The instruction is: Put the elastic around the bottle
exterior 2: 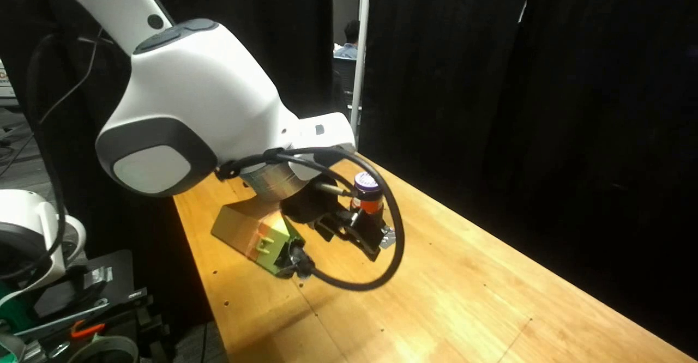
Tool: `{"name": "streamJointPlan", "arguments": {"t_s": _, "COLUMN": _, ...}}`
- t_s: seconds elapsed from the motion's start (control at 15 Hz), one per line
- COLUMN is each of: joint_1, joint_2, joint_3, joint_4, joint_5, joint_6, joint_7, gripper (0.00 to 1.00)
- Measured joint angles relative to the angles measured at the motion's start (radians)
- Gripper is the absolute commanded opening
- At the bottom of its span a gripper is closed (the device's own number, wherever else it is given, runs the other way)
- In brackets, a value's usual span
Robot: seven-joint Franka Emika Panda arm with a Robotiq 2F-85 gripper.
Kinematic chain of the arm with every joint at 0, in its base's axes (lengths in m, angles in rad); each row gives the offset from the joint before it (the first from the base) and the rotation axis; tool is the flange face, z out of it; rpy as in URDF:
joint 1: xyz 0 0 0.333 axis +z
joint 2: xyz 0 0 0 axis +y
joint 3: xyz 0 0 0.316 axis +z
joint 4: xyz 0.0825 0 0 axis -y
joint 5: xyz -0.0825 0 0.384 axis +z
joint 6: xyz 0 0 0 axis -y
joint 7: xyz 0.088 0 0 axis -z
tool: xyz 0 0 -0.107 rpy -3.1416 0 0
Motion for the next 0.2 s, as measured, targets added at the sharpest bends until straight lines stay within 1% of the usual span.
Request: {"name": "streamJointPlan", "arguments": {"t_s": 0.2, "joint_1": 0.028, "joint_2": 0.027, "joint_3": -0.042, "joint_4": -0.007, "joint_5": 0.147, "joint_6": 0.000, "joint_7": -0.114, "gripper": 1.00}}
